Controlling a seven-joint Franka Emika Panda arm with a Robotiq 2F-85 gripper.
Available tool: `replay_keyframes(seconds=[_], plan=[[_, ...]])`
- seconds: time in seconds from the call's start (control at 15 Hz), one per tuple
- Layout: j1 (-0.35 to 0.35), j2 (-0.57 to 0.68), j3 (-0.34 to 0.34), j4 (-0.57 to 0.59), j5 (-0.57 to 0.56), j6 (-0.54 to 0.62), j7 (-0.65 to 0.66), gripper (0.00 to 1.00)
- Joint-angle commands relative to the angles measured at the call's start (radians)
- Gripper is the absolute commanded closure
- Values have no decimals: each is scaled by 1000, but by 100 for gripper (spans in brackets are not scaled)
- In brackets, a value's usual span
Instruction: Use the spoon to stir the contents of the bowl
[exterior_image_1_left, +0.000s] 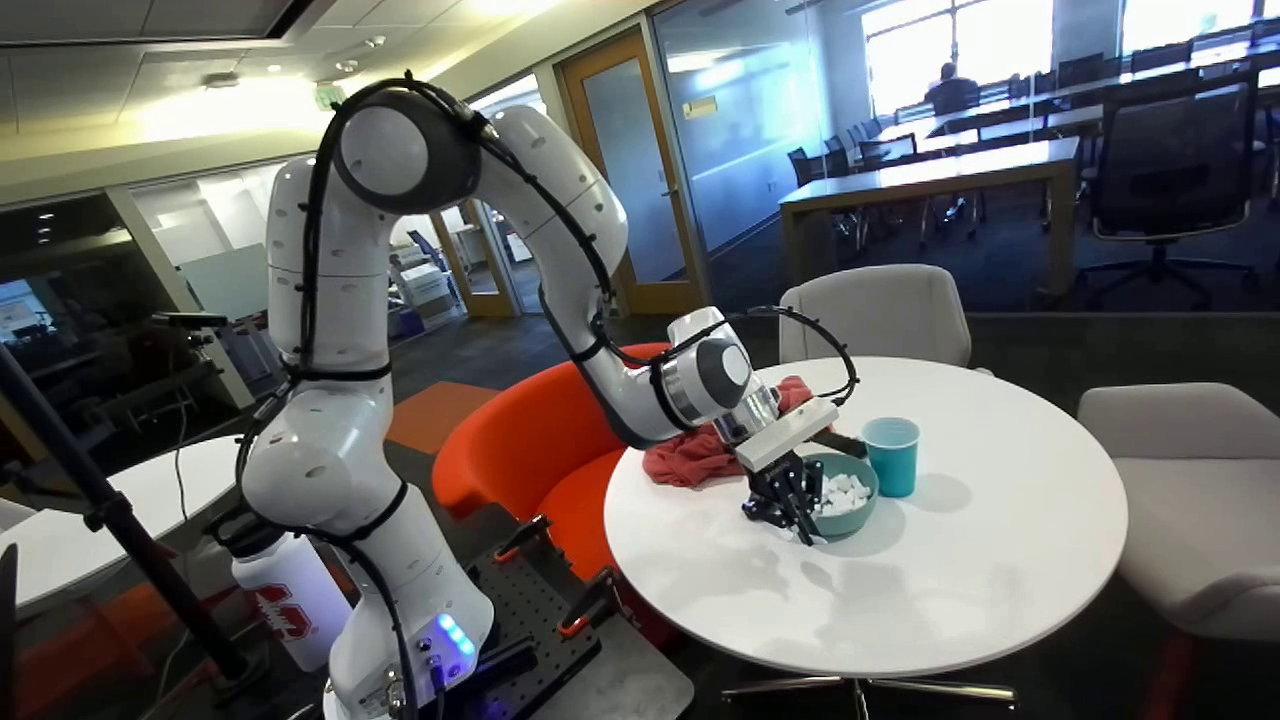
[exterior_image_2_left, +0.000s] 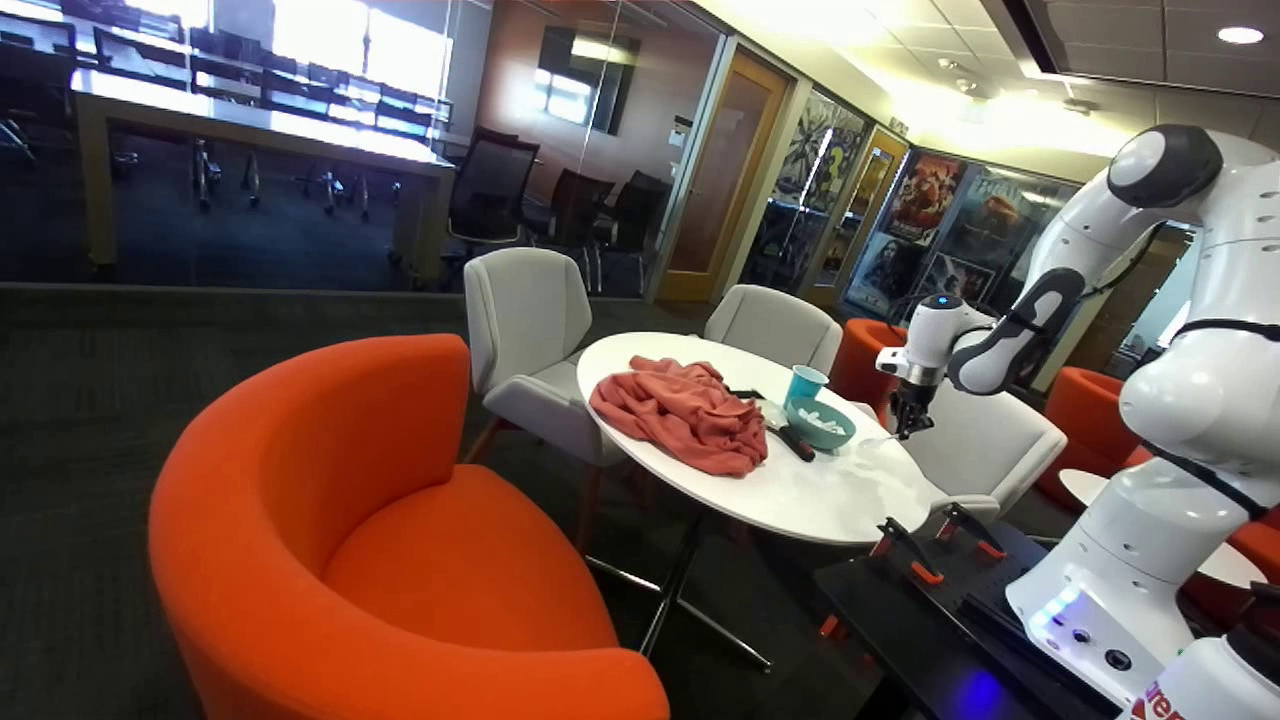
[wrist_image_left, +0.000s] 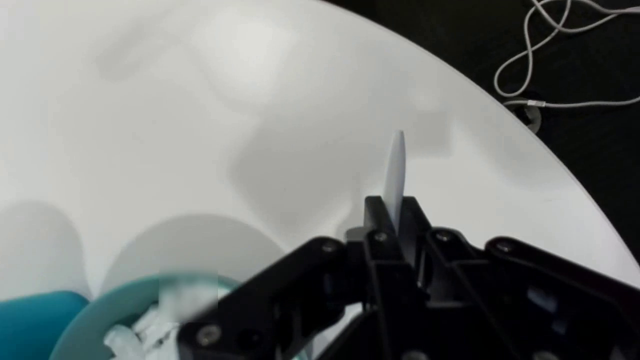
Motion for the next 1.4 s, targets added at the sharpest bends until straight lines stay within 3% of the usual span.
replay_keyframes(seconds=[0.0,0.27,0.4,0.47,0.53,0.6,0.67,0.87,1.2,1.33], plan=[[-124,31,110,-23,120,52,-274,97],[-319,105,311,-10,267,-25,-589,97],[-366,116,359,4,362,-100,-733,97],[-295,103,295,0,448,-105,-810,97],[-286,91,286,2,485,-131,-854,97],[-264,73,262,-3,519,-142,-895,64],[-239,62,237,-3,544,-150,-925,63],[-159,7,164,-28,592,-139,-994,41],[-9,-85,32,-78,574,-108,-1026,4],[36,-114,-9,-94,559,-106,-1031,0]])
